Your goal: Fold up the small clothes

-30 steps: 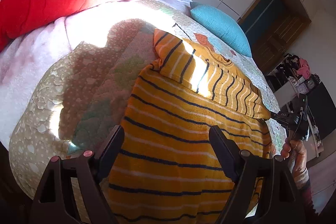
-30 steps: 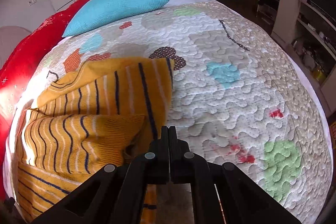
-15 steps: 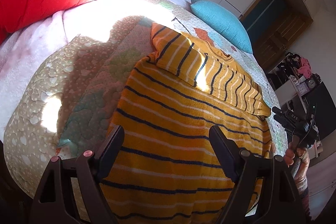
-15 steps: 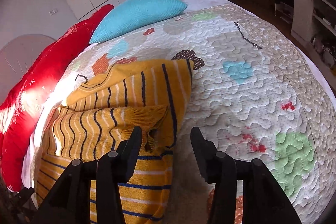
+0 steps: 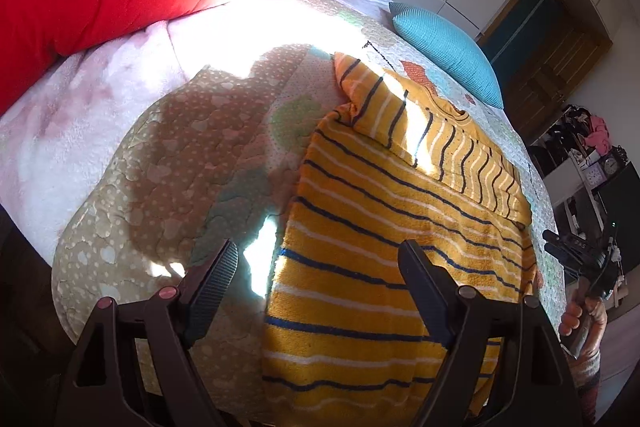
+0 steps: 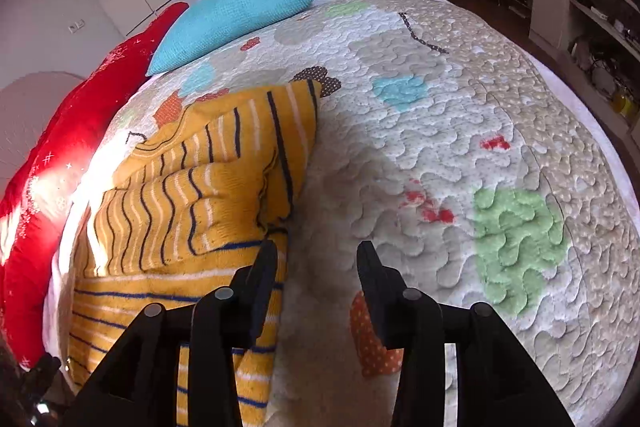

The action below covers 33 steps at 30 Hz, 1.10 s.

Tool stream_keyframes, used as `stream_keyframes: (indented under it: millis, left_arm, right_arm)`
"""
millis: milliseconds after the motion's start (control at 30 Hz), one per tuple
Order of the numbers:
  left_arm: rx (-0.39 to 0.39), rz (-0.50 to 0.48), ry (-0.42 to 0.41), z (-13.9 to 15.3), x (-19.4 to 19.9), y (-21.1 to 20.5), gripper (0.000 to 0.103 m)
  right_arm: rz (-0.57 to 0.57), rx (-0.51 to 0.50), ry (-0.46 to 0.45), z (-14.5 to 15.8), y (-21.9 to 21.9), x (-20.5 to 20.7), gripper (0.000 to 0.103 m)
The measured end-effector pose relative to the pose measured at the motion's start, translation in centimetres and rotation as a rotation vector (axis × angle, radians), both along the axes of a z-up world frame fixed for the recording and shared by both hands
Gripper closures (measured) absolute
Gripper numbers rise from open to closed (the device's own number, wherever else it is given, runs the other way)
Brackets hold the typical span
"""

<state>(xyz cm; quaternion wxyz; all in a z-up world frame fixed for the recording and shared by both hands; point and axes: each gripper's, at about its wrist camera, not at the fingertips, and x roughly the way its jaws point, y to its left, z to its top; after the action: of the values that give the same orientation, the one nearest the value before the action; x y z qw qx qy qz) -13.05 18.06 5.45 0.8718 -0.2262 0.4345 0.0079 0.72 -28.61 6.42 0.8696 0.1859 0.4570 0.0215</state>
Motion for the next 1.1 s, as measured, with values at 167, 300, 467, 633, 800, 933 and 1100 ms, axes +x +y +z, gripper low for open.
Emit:
stream_keyframes:
  millis: [167,300,467,633,800,933,1100]
  left_arm:
    - [-0.036,-0.040,0.036,-1.9,0.2,0.8,0.021]
    - [-0.065,-0.074,0.035,-2.6,0.0,0.7,0.021]
    - [-0.236,-0.161,0.013,-3.0,-1.5,-0.4,0.021]
    - [-0.263,-0.149,-0.019,-4.0,-3.5,-1.4,0.019]
    - [-0.167,-0.145,-0.014,-3.9,-4.6,-3.4,0.020]
    - [-0.020,-0.179,0.031,-3.0,-4.7,-5.5,0.091]
    - [-0.057,-0.198,-0.034,0.4,-6.5,-5.6,0.094]
  right_arm:
    - [0.155,0.172,0.050,-2.1,2.1,-5.4,0.041]
    - [0.249,0.231,0.088,-4.0,5.5,-8.5,0.040]
    - [0.303,0.196,0.059,-4.3,9.9,-11.1,0.031]
    - [0.267,0.064,0.025,-4.5,12.6,-12.9,0.026]
    - [0.233,-0.195,0.011,-4.8,16.2,-13.3,0.034]
    - [0.214,-0.145,0.000,-4.0,14.9,-13.2,0.090]
    - [0.136,-0.047,0.044,-3.6,7.5,-15.0,0.097]
